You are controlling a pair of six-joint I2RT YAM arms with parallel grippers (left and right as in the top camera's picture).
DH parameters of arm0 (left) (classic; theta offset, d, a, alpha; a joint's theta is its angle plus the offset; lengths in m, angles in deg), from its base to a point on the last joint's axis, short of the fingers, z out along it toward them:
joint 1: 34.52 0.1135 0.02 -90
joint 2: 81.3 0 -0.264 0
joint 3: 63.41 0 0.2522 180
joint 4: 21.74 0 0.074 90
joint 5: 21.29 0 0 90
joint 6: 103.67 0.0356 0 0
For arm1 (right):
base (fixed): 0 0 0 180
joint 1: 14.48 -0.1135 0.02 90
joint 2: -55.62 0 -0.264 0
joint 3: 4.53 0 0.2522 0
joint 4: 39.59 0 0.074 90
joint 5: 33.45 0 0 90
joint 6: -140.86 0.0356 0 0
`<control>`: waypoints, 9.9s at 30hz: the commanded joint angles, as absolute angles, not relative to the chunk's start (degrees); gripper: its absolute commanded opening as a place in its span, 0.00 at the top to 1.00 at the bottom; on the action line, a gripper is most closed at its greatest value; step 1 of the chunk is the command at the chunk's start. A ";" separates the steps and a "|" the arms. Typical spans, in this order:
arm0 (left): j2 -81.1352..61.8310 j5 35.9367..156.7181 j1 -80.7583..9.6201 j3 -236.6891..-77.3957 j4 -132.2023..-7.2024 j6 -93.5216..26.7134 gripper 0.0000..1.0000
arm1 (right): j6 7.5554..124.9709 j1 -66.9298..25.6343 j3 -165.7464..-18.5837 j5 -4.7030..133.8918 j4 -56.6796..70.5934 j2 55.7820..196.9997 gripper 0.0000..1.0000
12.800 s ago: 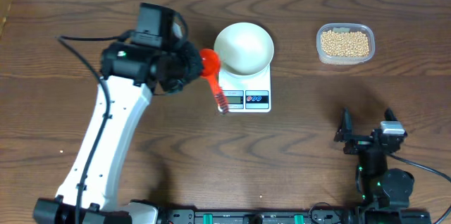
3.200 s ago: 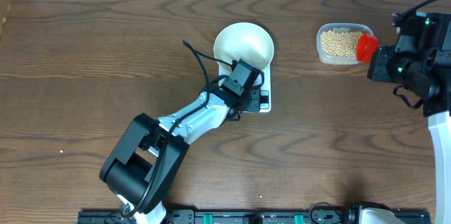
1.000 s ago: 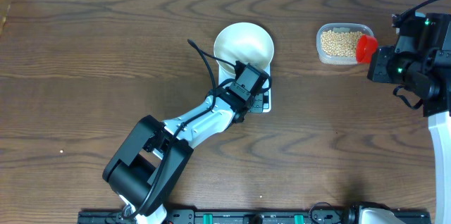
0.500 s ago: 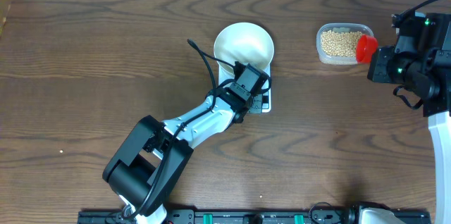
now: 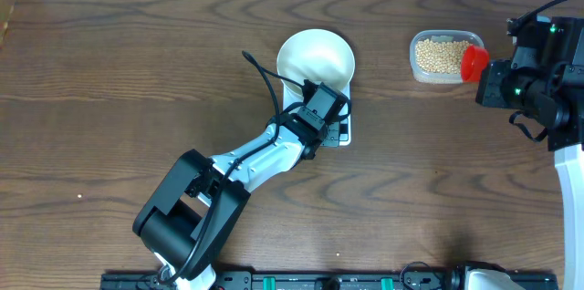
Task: Scoop item into bowl and weigh 50g on scale
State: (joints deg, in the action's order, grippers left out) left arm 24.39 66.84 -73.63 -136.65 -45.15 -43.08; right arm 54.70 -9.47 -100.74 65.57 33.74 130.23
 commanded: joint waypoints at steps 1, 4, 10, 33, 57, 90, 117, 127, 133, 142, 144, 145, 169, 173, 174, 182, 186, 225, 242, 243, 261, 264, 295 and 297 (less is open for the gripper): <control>26.20 66.32 -73.50 -136.23 -46.20 -43.99 0.93 | 53.94 -9.16 -101.79 65.48 33.87 129.88 0.99; 26.62 66.32 -73.50 -136.23 -47.07 -44.02 0.93 | 53.94 -9.16 -101.79 65.48 33.87 129.88 0.99; 28.63 66.54 -73.50 -136.23 -49.58 -45.50 0.93 | 53.94 -9.16 -101.79 65.50 34.00 129.88 0.99; 28.98 66.51 -73.50 -136.23 -47.70 -45.46 0.93 | 53.94 -9.16 -101.79 65.48 34.00 129.88 0.99; 29.61 66.56 -73.50 -136.26 -52.77 -45.46 0.93 | 53.96 -9.16 -101.79 65.50 34.40 129.88 0.99; 29.50 67.17 -73.48 -136.26 -51.03 -40.21 0.92 | 53.94 -9.16 -101.79 65.48 34.42 129.88 0.99; -10.60 64.35 -67.38 -137.39 -64.36 -17.59 0.93 | 53.74 -9.16 -101.79 65.50 29.74 129.90 0.99; -5.51 64.37 -57.55 -137.39 -59.55 -12.80 0.92 | 49.28 -9.16 -101.79 65.48 17.72 129.99 0.99; -4.13 64.59 -57.11 -137.39 -61.93 -10.44 0.93 | 47.95 -9.18 -101.79 65.48 15.30 130.60 0.99; -4.13 70.30 -57.09 -137.37 -68.71 -6.84 0.93 | 51.25 -9.23 -101.79 62.86 13.94 130.71 0.99; -4.13 73.25 -57.09 -137.33 -69.36 -3.32 0.92 | 51.23 -9.23 -101.79 62.86 13.52 131.04 0.99; -4.13 74.43 -57.09 -137.26 -69.41 -2.20 0.93 | 51.20 -9.21 -101.79 62.86 13.44 131.34 0.99; -0.16 78.65 -57.09 -136.19 -71.11 5.14 0.39 | 51.73 -9.34 -101.79 63.58 13.79 134.82 0.99; -0.16 78.65 -57.09 -136.19 -72.20 5.14 0.21 | 51.68 -9.34 -101.79 63.58 13.79 134.82 0.99; -0.16 78.65 -57.09 -136.19 -72.55 5.14 0.18 | 51.68 -9.34 -101.79 63.58 13.79 134.82 0.99; -0.16 78.65 -57.09 -136.19 -74.46 5.12 0.15 | 51.68 -9.34 -101.79 63.82 13.96 134.82 0.99; -0.16 78.65 -57.09 -136.19 -74.43 5.12 0.02 | 51.66 -9.34 -101.79 64.26 14.12 134.82 0.99; -0.16 78.60 -57.09 -136.19 -74.46 5.14 0.02 | 41.63 -8.83 -117.09 66.81 28.56 142.60 0.99; -0.16 78.60 -57.09 -136.19 -74.46 5.14 0.02 | 39.42 -8.79 -118.25 66.86 39.53 149.26 0.99; -0.16 78.60 -57.09 -136.19 -74.46 5.14 0.02 | 39.44 -8.79 -118.25 66.49 39.47 150.34 0.99; -0.16 78.60 -57.09 -136.19 -74.46 5.14 0.02 | 45.06 -10.52 -118.23 55.29 33.26 158.23 0.99; -0.16 78.60 -57.09 -136.19 -74.46 5.14 0.02 | 45.00 -10.50 -118.23 52.63 32.19 158.66 0.99; -0.16 78.60 -57.09 -136.19 -74.46 5.14 0.02 | 44.32 -10.47 -118.23 56.34 29.63 169.96 0.99; -0.16 78.60 -57.09 -136.19 -74.46 5.14 0.02 | 45.15 -10.45 -118.23 58.57 29.74 170.71 0.99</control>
State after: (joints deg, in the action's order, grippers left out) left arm -0.18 77.86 -57.22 -136.63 -74.30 4.59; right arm 43.97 -10.34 -118.14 54.84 29.17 168.61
